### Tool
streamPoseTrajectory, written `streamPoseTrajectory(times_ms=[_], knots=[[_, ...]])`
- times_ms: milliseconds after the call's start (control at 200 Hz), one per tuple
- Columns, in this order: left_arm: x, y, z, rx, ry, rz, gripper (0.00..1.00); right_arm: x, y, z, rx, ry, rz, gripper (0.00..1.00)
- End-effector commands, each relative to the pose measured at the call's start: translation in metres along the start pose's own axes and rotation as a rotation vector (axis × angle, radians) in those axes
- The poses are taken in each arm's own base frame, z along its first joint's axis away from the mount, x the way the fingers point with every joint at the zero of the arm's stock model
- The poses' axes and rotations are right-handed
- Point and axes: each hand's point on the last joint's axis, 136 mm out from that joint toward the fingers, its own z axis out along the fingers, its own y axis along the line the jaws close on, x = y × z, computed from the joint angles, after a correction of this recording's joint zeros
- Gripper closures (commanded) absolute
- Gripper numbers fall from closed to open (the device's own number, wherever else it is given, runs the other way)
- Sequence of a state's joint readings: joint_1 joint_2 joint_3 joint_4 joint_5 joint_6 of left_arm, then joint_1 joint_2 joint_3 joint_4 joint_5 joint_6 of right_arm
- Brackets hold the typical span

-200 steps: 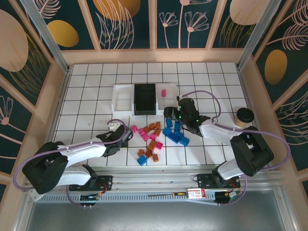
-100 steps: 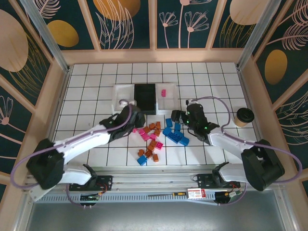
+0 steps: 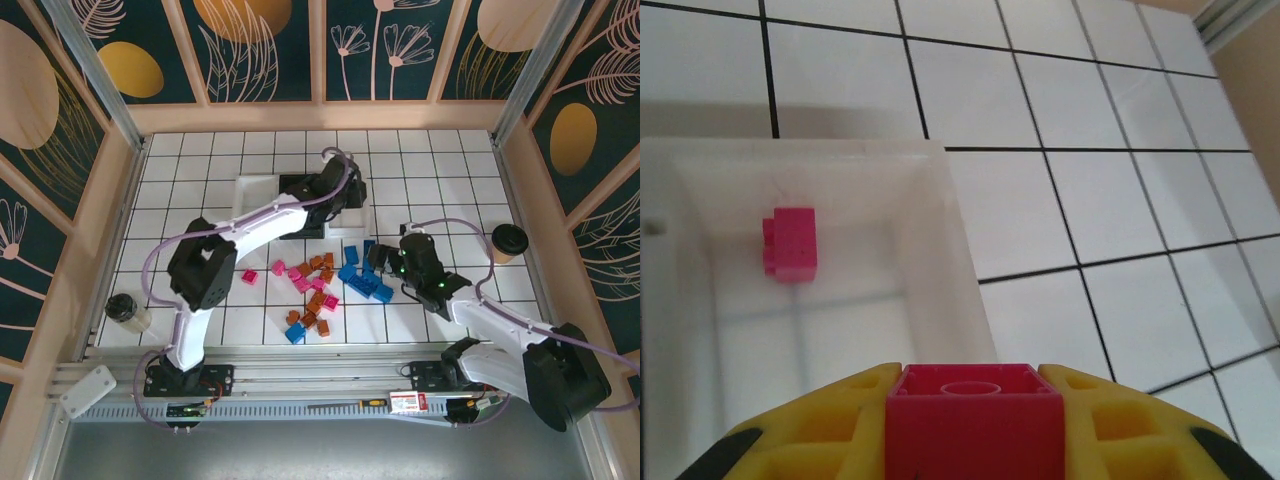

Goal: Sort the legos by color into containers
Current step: Place the lego in the container.

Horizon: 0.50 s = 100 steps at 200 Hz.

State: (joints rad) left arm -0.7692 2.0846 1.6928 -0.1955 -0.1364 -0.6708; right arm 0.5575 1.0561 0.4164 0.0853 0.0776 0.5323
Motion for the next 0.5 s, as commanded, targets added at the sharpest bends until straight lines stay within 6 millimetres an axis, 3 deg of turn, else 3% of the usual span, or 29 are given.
streamPoseTrajectory(times_ms=[0, 105, 225, 385, 495], knots=[[-0.003, 0.011, 0.019, -0.038, 0.044, 0.012, 0.76, 0.008, -0.007, -0.005, 0.014, 0.019, 0.017, 0.31], [-0.012, 0.002, 0.03, -0.026, 0.041, 0.012, 0.71, 0.012, -0.008, -0.004, 0.011, 0.033, 0.026, 0.31], [-0.032, -0.013, 0.03, -0.008, 0.013, 0.014, 0.58, 0.01, -0.004, 0.001, 0.0, 0.034, 0.037, 0.31], [-0.061, -0.034, 0.009, 0.044, -0.034, 0.016, 0.41, 0.007, -0.001, 0.011, 0.013, 0.042, 0.047, 0.31], [-0.068, -0.043, -0.018, 0.094, -0.056, 0.013, 0.29, 0.007, -0.002, 0.023, 0.036, 0.062, 0.062, 0.31]])
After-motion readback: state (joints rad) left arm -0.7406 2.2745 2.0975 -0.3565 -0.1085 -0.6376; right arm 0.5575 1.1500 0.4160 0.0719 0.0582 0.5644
